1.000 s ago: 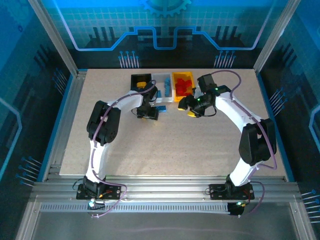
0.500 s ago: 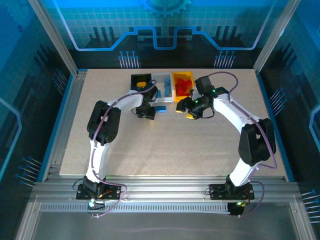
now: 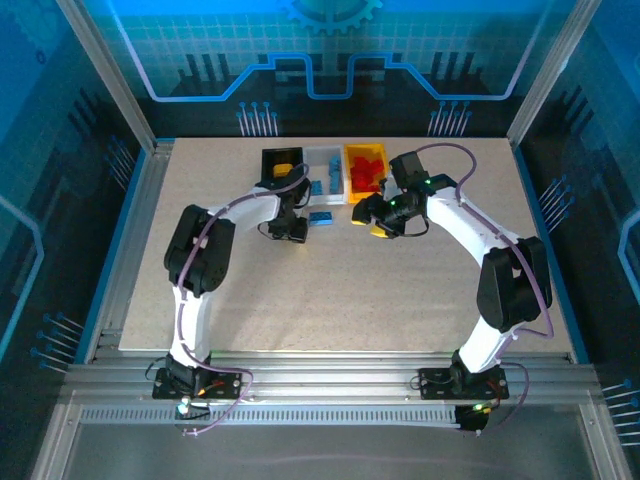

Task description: Sort the legos into containers by color

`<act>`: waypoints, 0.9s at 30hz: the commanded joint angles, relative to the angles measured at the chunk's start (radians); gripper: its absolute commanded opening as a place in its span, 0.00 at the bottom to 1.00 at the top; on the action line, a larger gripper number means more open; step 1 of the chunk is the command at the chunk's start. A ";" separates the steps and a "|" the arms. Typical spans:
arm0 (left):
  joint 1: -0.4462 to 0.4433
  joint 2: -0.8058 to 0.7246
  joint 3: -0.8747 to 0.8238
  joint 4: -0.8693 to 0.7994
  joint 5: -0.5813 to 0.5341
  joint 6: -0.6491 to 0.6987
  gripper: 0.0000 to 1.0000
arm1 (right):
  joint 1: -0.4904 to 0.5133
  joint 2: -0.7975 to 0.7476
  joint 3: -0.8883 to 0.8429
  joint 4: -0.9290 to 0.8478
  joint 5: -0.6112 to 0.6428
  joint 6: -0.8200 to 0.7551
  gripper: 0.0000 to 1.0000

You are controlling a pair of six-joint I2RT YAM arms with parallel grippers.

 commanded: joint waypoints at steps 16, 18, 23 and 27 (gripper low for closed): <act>0.008 -0.262 -0.035 -0.146 0.083 -0.063 0.18 | 0.000 0.024 -0.047 0.078 -0.051 -0.017 0.61; 0.008 -0.222 0.050 -0.167 0.084 -0.053 0.18 | -0.003 0.015 -0.055 0.080 -0.050 -0.017 0.60; 0.008 -0.066 0.309 -0.215 0.096 -0.042 0.18 | -0.018 -0.016 -0.076 0.067 -0.042 -0.020 0.61; 0.008 0.070 0.523 -0.241 0.115 -0.050 0.19 | -0.036 -0.058 -0.096 0.046 -0.030 -0.025 0.61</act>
